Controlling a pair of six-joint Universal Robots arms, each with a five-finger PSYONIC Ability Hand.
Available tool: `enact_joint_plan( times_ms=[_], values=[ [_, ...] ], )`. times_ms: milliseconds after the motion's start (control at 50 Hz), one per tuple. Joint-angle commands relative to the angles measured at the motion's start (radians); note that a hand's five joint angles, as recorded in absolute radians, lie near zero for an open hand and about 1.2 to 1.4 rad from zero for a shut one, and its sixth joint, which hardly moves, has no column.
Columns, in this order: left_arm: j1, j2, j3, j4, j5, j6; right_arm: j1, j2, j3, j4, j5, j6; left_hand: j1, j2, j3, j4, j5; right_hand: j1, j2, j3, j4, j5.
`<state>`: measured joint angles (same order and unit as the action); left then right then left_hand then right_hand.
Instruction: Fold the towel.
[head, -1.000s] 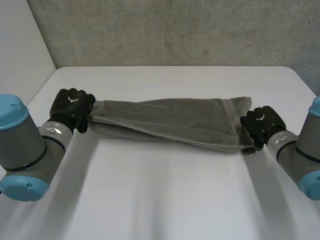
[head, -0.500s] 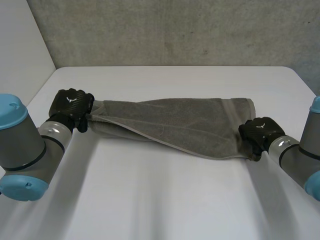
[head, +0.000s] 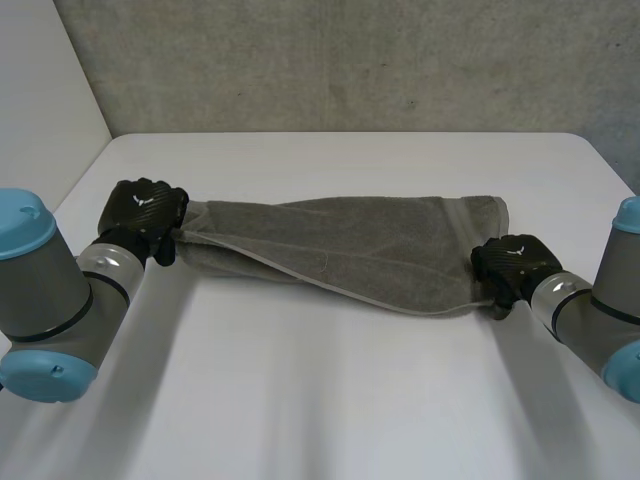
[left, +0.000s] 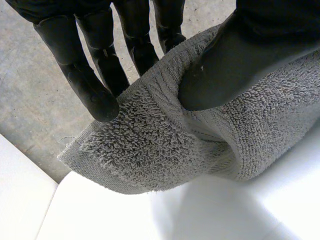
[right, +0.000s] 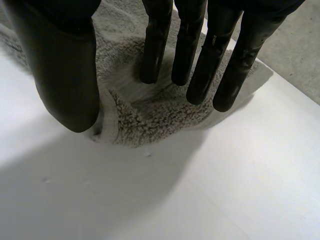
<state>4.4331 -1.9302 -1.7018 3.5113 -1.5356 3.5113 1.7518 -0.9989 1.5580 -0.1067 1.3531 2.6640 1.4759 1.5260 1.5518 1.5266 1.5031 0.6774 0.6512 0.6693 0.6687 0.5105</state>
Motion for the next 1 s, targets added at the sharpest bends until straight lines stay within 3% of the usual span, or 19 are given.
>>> enact_joint_plan(
  times_ms=[20, 260, 300, 440, 640, 780, 1000],
  values=[
    [0.0, -0.004, 0.001, 0.0, 0.0, 0.0, -0.002, 0.054, -0.038, -0.021, 0.044, 0.002, -0.08, -0.13, -0.156, -0.13, -0.281, 0.1, 0.126, 0.108, 0.109, 0.092],
    [0.0, -0.007, 0.001, 0.0, 0.0, 0.0, -0.003, -0.012, -0.022, -0.028, 0.066, 0.004, -0.08, -0.13, -0.156, -0.13, -0.281, 0.423, 0.45, 0.431, 0.432, 0.416],
    [0.0, -0.007, 0.001, 0.0, 0.0, 0.0, -0.003, -0.011, -0.027, -0.027, 0.061, 0.004, -0.08, -0.13, -0.156, -0.13, -0.281, 0.706, 0.733, 0.715, 0.715, 0.699],
    [0.002, -0.007, -0.001, 0.0, 0.0, 0.0, -0.021, -0.01, -0.032, -0.03, 0.067, -0.004, -0.08, -0.13, -0.156, -0.13, -0.281, 0.719, 0.745, 0.727, 0.728, 0.711],
    [-0.006, -0.01, -0.004, 0.0, 0.005, 0.014, -0.066, -0.121, 0.008, -0.074, 0.052, -0.001, -0.08, -0.13, -0.156, -0.13, -0.281, 0.719, 0.745, 0.727, 0.728, 0.711],
    [-0.021, -0.035, -0.007, -0.009, 0.011, 0.057, -0.081, -0.147, 0.011, -0.071, 0.049, -0.003, -0.496, -0.546, -0.571, -0.546, -0.697, 0.719, 0.745, 0.727, 0.728, 0.711],
    [-0.02, -0.05, -0.015, -0.014, 0.009, 0.166, -0.083, -0.156, 0.02, -0.073, 0.047, -0.007, -0.646, -0.696, -0.722, -0.696, -0.847, 0.719, 0.745, 0.727, 0.728, 0.711]
  ],
)
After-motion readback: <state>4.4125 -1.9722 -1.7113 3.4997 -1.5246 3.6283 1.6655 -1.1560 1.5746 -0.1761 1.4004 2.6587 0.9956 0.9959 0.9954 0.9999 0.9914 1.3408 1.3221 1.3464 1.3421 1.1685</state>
